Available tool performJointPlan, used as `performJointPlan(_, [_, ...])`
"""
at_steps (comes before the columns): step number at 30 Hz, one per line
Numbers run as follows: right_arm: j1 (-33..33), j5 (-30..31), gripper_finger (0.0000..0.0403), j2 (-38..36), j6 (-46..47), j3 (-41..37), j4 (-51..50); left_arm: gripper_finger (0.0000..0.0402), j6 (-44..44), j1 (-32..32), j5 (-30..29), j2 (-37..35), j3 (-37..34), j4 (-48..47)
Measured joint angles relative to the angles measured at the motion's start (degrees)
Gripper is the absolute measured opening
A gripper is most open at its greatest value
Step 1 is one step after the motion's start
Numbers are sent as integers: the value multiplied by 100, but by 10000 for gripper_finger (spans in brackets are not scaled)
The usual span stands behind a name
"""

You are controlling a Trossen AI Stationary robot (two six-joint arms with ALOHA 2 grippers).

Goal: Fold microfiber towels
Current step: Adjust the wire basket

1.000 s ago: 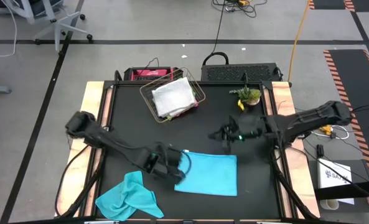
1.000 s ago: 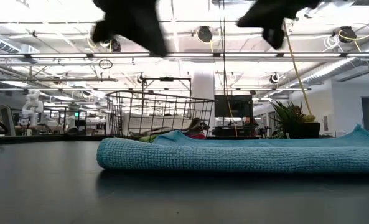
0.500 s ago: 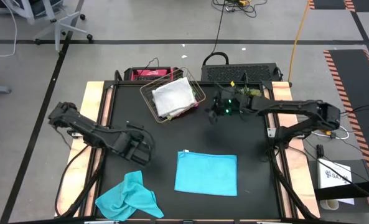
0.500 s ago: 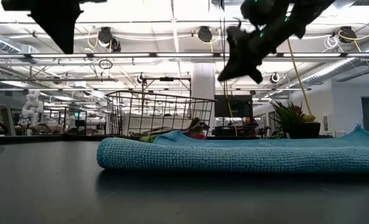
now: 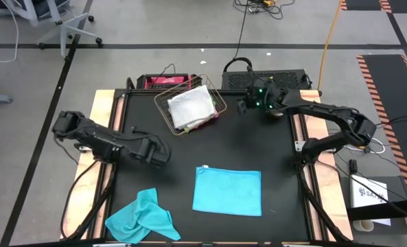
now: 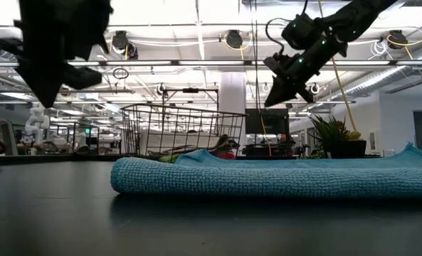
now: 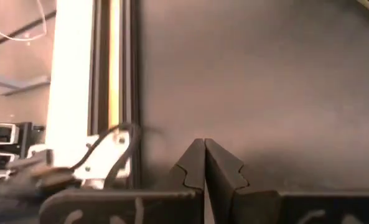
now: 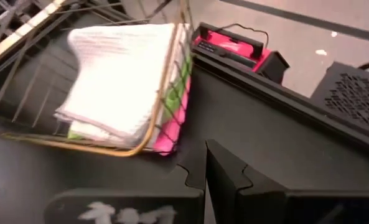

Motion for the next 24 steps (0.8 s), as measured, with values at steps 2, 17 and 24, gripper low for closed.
performJointPlan(2, [-57, -15, 0, 148, 49, 0, 81, 3, 25, 273, -248, 6, -98, 79])
performJointPlan(17, [-74, -955, 0, 1401, 779, -4, 1551, 3, 1299, 2250, -953, 4, -242, 965])
performJointPlan(24, [377, -1081, 0, 1388, 887, -4, 1486, 14, 2263, 2735, -1095, -1, -242, 1831])
